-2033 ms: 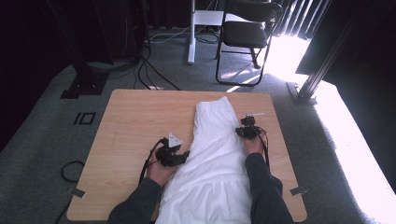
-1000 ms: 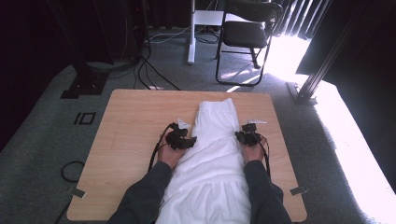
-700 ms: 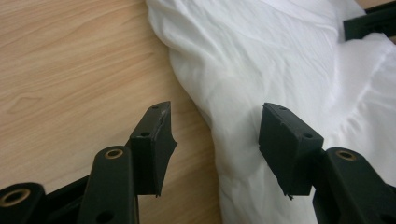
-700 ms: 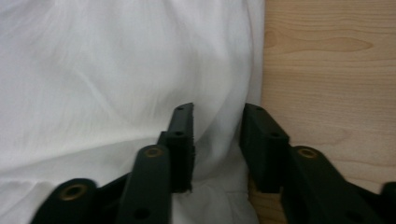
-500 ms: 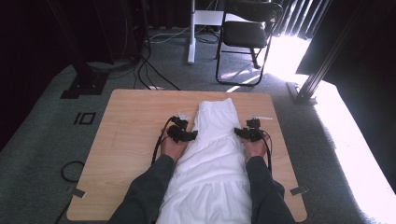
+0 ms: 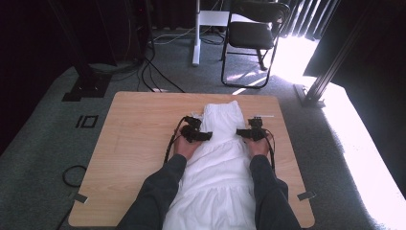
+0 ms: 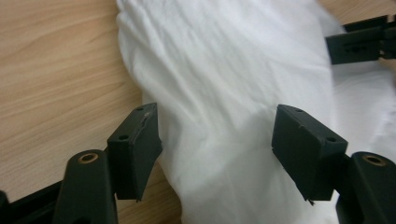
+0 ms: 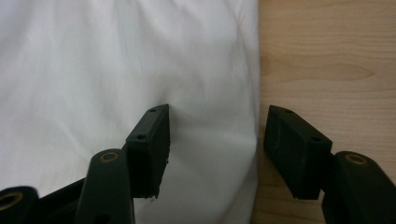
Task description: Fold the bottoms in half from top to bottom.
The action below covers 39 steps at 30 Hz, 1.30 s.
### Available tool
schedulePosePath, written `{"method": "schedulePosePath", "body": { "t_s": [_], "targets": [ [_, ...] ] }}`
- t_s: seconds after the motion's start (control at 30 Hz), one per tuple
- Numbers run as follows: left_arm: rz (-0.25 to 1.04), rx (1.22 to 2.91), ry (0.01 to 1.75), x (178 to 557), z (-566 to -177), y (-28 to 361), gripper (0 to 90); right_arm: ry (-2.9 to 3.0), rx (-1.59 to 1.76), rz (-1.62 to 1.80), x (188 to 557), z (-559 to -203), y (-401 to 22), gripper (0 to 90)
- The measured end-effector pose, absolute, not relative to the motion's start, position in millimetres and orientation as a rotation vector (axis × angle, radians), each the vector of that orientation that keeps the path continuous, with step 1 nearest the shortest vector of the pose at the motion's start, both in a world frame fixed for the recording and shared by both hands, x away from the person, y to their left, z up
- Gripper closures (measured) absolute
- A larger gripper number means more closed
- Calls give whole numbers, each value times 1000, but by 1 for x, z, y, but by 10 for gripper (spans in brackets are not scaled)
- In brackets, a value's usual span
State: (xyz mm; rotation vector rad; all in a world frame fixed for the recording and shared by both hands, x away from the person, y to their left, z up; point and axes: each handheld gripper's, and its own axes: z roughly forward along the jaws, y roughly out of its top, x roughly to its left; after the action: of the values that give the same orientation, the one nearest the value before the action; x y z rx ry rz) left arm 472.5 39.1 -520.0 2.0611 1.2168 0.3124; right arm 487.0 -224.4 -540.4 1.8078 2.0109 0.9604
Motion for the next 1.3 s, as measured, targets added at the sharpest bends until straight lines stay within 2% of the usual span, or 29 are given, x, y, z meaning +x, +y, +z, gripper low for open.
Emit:
{"method": "schedulePosePath", "body": {
  "t_s": [0.17, 0.3, 0.4, 0.47, 0.5, 0.57, 0.67, 0.73, 0.77, 0.83, 0.87, 0.93, 0.97, 1.03, 1.17, 1.3],
  "targets": [
    [289, 2089, 1285, 480, -532, 43, 294, 2052, 1743, 906, 487, -542, -214, 369],
    [267, 2067, 1318, 484, -535, 49, 265, 2103, 1697, 898, 488, -542, -208, 263],
    [236, 2065, 1309, 486, -538, 50, 248, 2136, 1651, 840, 488, -542, -204, 261],
    [234, 2061, 1304, 487, -538, 51, 244, 2128, 1640, 786, 489, -541, -202, 338],
    [235, 2063, 1298, 487, -539, 51, 244, 2128, 1640, 786, 489, -541, -202, 338],
    [237, 2071, 1283, 488, -539, 50, 244, 2109, 1655, 779, 490, -540, -204, 421],
    [246, 2092, 1270, 491, -538, 48, 257, 2099, 1677, 782, 492, -539, -206, 486],
    [276, 2133, 1259, 493, -537, 45, 341, 2100, 1667, 770, 493, -538, -207, 535],
    [263, 2136, 1253, 494, -536, 44, 373, 2102, 1668, 770, 493, -538, -206, 589],
    [257, 2151, 1228, 493, -536, 40, 528, 2115, 1659, 772, 493, -537, -204, 677],
    [264, 2172, 1220, 492, -535, 39, 575, 2126, 1653, 774, 493, -537, -203, 742],
    [214, 2190, 1206, 492, -534, 37, 753, 2146, 1666, 795, 494, -536, -201, 842],
    [202, 2203, 1198, 491, -534, 37, 815, 2152, 1683, 803, 495, -536, -201, 855],
    [186, 2205, 1191, 491, -532, 39, 863, 2170, 1702, 812, 496, -535, -202, 866],
    [226, 2158, 1156, 492, -514, 49, 872, 2155, 1686, 887, 495, -525, -207, 869],
    [299, 2127, 1092, 497, -480, 55, 872, 2093, 1648, 1025, 497, -497, -214, 869]
  ]
}}
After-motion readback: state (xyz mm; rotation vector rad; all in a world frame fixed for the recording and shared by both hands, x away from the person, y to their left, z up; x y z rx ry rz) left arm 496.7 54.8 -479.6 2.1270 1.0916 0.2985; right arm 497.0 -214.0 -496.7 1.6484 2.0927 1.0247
